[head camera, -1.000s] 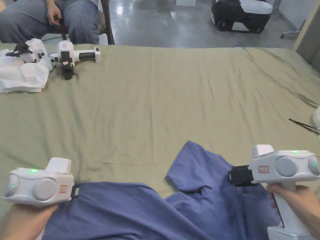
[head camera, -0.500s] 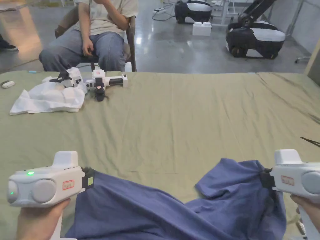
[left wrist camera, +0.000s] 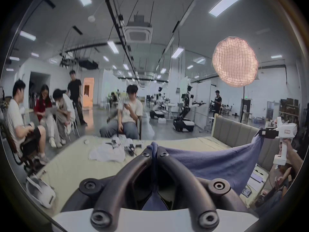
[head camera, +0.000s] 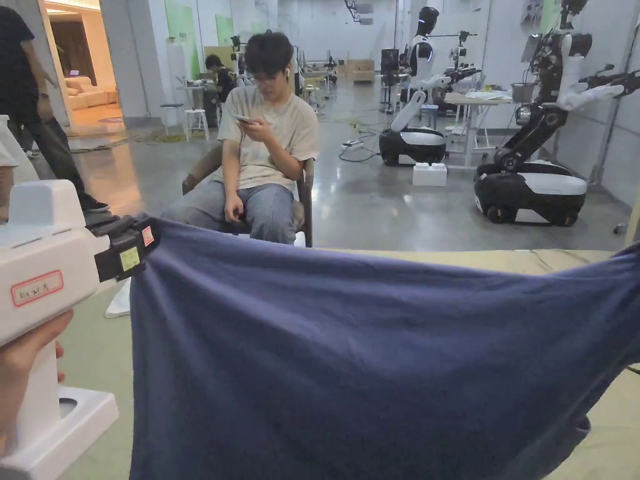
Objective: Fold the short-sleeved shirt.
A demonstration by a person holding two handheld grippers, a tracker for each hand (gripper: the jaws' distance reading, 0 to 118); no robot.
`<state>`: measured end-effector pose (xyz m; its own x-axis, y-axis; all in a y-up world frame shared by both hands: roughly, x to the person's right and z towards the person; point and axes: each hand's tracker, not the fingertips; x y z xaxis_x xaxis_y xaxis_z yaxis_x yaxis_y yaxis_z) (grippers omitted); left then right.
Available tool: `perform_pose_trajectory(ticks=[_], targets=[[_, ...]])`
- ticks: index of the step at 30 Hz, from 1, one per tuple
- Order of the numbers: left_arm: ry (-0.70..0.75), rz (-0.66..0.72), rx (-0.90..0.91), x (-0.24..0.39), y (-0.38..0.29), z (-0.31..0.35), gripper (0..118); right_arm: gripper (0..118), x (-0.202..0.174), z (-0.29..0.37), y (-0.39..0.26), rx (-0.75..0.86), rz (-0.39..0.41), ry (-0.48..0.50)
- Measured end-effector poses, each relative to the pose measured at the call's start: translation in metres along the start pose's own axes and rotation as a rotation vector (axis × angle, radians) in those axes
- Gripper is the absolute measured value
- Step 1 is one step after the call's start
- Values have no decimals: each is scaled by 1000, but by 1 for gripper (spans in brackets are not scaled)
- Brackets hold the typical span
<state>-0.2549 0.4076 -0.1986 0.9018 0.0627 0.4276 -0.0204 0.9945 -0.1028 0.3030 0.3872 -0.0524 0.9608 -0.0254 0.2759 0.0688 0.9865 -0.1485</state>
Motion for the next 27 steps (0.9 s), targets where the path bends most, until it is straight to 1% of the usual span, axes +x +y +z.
perform_pose_trajectory(ticks=[2, 4, 6, 8, 11, 14, 16, 21, 23, 27], targets=[[7, 5, 14, -2, 19, -1, 0, 4, -8, 1, 27, 36, 14, -12], [26, -38, 46, -1, 37, 0, 0, 4, -12, -2, 53, 65, 11, -14], [43, -46, 56, -6, 54, -5, 0, 4, -18, -7, 78, 99, 14, -21], [54, -60, 73, -7, 69, -12, 0, 4, -16, -18, 98, 123, 16, -32], [86, -79, 80, -11, 88, -31, 0, 4, -22, -33, 122, 151, 23, -54], [104, -81, 74, -14, 101, -55, 0, 4, -30, -53, 145, 159, 50, -80], [114, -76, 73, -16, 108, -73, 0, 4, -34, -69, 155, 170, 72, -106], [139, -51, 67, -23, 121, -121, 0, 4, -36, -118, 172, 160, 83, -137], [136, -39, 50, -27, 125, -142, 0, 4, -40, -133, 176, 174, 88, -165], [150, -63, 44, -30, 128, -177, 0, 4, -46, -161, 183, 193, 96, -191]])
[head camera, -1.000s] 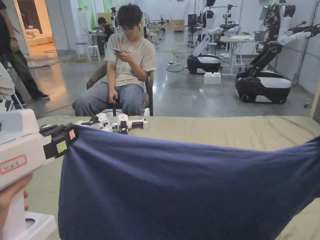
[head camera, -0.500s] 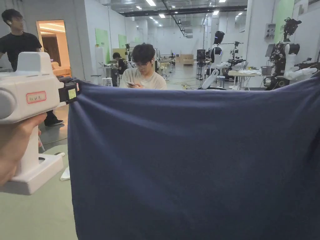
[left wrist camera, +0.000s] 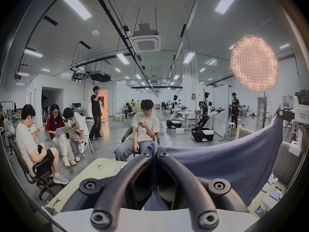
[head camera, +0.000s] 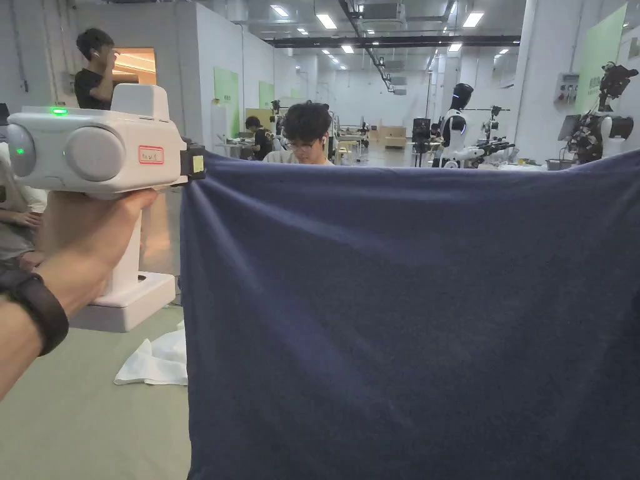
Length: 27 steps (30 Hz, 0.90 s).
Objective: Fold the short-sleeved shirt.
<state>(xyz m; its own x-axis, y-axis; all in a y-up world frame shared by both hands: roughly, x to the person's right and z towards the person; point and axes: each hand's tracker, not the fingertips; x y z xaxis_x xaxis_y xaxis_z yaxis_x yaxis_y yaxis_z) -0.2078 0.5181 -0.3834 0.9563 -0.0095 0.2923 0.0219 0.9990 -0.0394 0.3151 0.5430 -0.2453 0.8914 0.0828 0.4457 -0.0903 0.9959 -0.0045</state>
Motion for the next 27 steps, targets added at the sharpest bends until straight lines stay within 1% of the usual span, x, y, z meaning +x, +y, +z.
perform_pose_trajectory(ticks=[7, 9, 14, 17, 21, 23, 24, 27], targets=[[29, -3, 11, 8, 10, -42, 0, 4, -12, -39, 11, 18, 14, -40], [36, -20, -1, 11, 12, -56, 0, 4, -18, -46, 15, 20, 37, -51], [35, -18, -21, 19, 3, -79, 0, 4, -24, -61, 1, 13, 50, -68], [36, -29, -71, 24, -29, -94, 0, 4, -27, -71, -26, -55, 35, -48], [5, 34, -184, 24, -99, -111, 0, 4, -34, -86, -84, -156, 48, -21], [-3, 60, -247, 24, -135, -116, 0, 4, -37, -89, -113, -201, 39, 11], [-5, 73, -282, 24, -152, -118, 0, 4, -39, -91, -128, -216, 50, 7], [-19, 84, -345, 26, -190, -114, 0, 4, -39, -91, -163, -276, 48, 27]])
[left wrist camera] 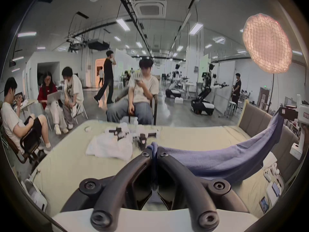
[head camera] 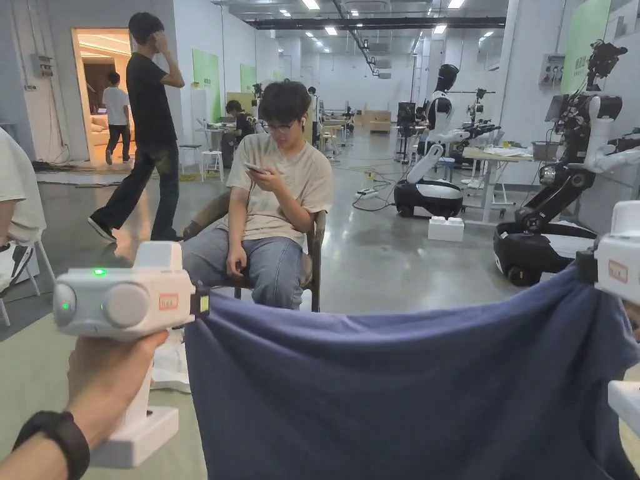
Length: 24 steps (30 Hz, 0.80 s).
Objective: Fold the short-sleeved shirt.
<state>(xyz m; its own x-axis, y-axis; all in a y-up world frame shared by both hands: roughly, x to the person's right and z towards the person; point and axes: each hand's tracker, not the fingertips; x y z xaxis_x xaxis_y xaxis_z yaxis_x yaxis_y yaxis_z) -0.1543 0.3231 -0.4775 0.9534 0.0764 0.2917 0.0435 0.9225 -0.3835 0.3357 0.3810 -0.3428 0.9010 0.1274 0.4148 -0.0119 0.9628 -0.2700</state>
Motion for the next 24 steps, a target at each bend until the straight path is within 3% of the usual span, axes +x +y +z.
perform_pose_trajectory(ticks=[4, 13, 17, 24], targets=[[-62, 17, -6, -4, -38, 22, 0, 4, 5, 25, -39, 1, -9, 36], [-170, 133, -67, -37, -178, 142, 0, 4, 37, 184, -170, -73, 10, 177], [-152, 183, -122, -44, -255, 200, 0, 4, 49, 252, -246, -156, -104, 198], [-70, 237, -234, -58, -342, 255, 0, 4, 55, 321, -348, -375, -227, 163]])
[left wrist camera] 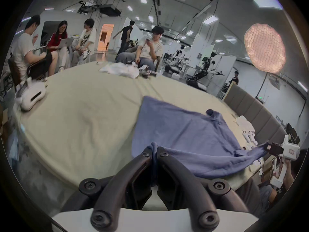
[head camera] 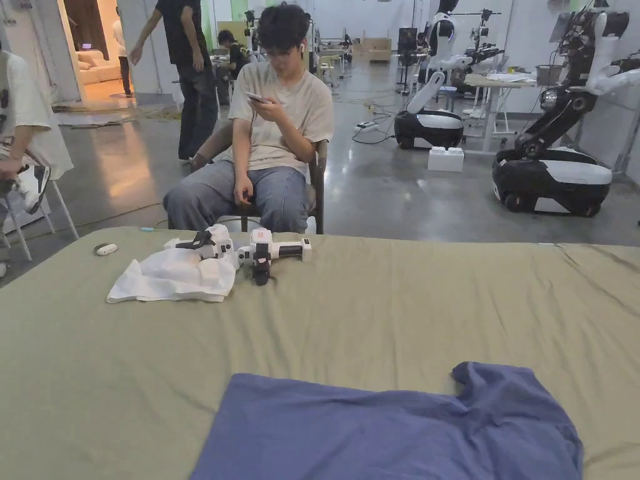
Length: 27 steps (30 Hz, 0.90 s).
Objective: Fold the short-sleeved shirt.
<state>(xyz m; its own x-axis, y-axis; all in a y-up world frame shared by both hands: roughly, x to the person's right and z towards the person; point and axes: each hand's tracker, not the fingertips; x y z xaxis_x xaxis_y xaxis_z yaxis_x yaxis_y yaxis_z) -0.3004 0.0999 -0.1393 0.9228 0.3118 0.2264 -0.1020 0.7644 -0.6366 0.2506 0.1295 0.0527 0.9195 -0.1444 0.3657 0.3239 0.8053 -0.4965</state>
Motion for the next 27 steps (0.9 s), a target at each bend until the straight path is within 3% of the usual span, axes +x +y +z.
perform_pose_trajectory(ticks=[2, 5, 6, 8, 9, 10, 11, 20, 23, 25, 27], targets=[[9, 29, -54, -9, -11, -6, 0, 4, 9, -10, -21, -60, -39, -13], [28, -14, -120, -11, -23, -18, 4, 5, 9, -22, -39, -113, -25, -32], [34, -2, -144, -12, -25, -24, 21, 11, 10, -27, -43, -156, -26, -26], [62, 11, -170, -11, -26, -30, 33, 15, 11, -37, -46, -222, -37, -43], [69, 19, -169, -11, -23, -31, 48, 28, 12, -40, -48, -230, -51, -52], [69, 28, -170, -12, -21, -32, 72, 53, 15, -43, -49, -256, -59, -63], [71, 28, -166, -13, -19, -27, 87, 77, 17, -43, -49, -242, -69, -58], [182, -131, 184, 33, 6, 57, 87, 77, 17, 31, -9, 71, -193, -51], [120, -175, 303, 57, 17, 87, 86, 76, -2, 54, 4, 163, -142, 10], [111, -214, 365, 74, 26, 102, 86, 76, -21, 66, 11, 215, -62, 24], [90, -265, 435, 88, 35, 117, 83, 68, -37, 76, 17, 263, 27, 46]])
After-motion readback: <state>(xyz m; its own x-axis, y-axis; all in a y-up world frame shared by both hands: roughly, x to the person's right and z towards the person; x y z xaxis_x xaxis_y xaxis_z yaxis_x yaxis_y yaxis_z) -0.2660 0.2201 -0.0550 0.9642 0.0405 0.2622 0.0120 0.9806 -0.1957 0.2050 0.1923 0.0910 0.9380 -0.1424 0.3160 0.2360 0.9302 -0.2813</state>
